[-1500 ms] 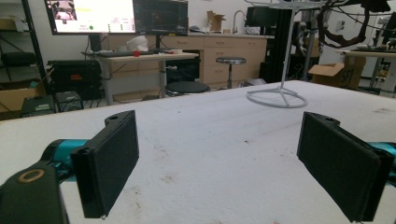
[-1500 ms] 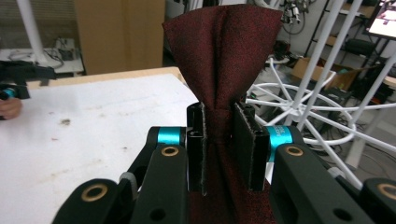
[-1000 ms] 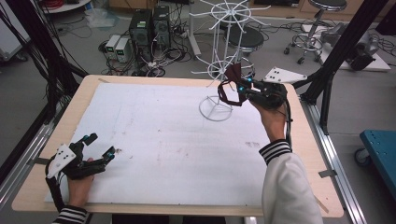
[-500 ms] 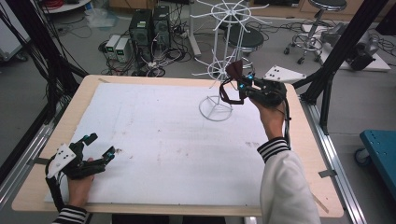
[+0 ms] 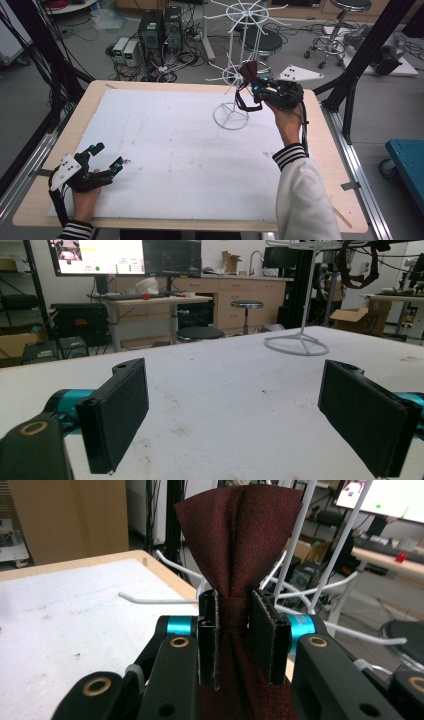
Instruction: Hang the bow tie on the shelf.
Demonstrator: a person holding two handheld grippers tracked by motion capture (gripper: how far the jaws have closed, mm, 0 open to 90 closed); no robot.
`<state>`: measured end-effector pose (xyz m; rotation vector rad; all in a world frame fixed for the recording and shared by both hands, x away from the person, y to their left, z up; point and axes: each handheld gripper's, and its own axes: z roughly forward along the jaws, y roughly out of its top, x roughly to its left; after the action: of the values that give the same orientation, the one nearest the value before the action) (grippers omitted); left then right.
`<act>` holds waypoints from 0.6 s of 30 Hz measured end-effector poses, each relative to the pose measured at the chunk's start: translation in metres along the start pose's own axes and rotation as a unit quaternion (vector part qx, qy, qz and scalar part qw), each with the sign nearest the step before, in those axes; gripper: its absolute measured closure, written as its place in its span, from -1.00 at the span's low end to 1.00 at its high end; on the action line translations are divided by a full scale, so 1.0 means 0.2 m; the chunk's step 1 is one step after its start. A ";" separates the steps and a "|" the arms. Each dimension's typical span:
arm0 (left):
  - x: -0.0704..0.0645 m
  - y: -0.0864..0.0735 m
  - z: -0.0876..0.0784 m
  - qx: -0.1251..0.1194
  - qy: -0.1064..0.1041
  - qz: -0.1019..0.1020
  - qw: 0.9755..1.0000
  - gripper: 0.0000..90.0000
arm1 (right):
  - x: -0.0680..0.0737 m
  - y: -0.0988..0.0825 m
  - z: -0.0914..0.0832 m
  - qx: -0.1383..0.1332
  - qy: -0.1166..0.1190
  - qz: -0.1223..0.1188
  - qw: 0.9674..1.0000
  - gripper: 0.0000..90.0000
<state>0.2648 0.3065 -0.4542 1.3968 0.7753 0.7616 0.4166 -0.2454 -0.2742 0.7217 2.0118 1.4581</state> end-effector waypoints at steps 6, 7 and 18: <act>0.00 0.00 0.00 0.000 0.000 0.000 1.000 -0.71 | 0.00 0.00 0.01 0.002 -0.012 0.003 1.000 0.50; 0.00 0.00 0.00 0.000 0.000 0.000 1.000 -0.71 | 0.00 0.00 0.01 0.002 -0.012 0.003 1.000 0.50; 0.00 0.00 0.00 0.000 0.000 0.000 1.000 -0.71 | 0.01 0.00 -0.01 -0.033 -0.072 0.039 0.996 -0.91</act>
<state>0.2648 0.3064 -0.4542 1.3972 0.7750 0.7625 0.4138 -0.2458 -0.2743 0.8596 1.8367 1.4659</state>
